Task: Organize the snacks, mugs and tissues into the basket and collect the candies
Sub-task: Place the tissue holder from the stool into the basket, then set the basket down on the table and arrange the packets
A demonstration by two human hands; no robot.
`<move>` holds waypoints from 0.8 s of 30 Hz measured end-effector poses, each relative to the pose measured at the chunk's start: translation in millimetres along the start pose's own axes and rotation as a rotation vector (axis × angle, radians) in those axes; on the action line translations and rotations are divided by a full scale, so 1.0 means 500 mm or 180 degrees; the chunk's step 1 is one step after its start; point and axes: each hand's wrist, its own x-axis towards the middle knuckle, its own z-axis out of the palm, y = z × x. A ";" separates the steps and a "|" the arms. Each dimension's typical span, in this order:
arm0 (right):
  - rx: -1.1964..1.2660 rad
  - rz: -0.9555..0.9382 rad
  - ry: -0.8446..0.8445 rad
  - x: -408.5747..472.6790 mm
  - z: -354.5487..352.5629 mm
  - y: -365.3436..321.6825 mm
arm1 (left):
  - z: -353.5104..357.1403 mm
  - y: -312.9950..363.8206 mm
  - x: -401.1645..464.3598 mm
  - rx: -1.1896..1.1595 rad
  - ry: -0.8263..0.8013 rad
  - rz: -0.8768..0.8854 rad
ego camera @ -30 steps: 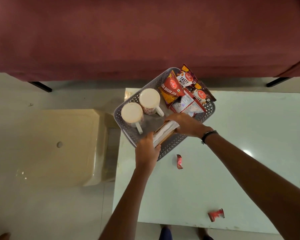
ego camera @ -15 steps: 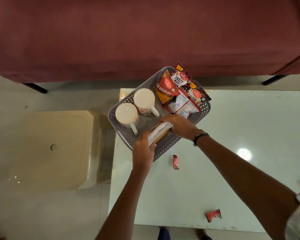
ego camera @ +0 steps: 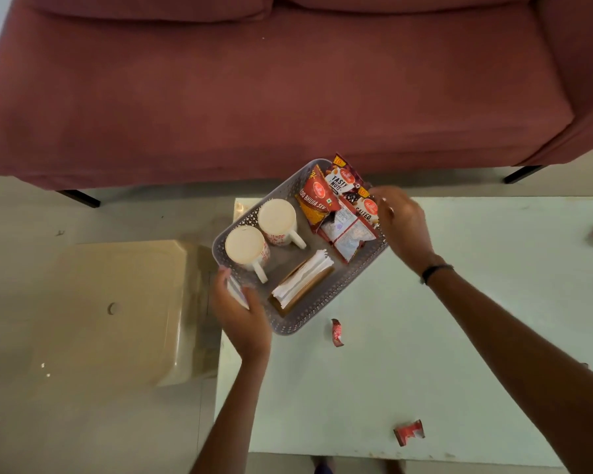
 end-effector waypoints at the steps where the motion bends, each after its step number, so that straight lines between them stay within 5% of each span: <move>1: 0.0081 0.0336 0.0105 0.018 0.004 0.018 | 0.003 -0.006 0.007 -0.0085 0.0121 -0.0416; 5: 0.0253 0.1495 -0.0092 0.078 0.022 0.083 | 0.009 -0.028 0.020 -0.0008 0.0070 -0.1657; 9: -0.0047 0.1590 -0.0781 0.104 0.045 0.120 | 0.019 -0.034 0.012 0.0199 -0.0259 -0.2045; 24: 0.0296 0.1561 -0.1752 0.127 0.055 0.130 | 0.041 -0.065 0.017 0.0394 -0.0786 -0.1928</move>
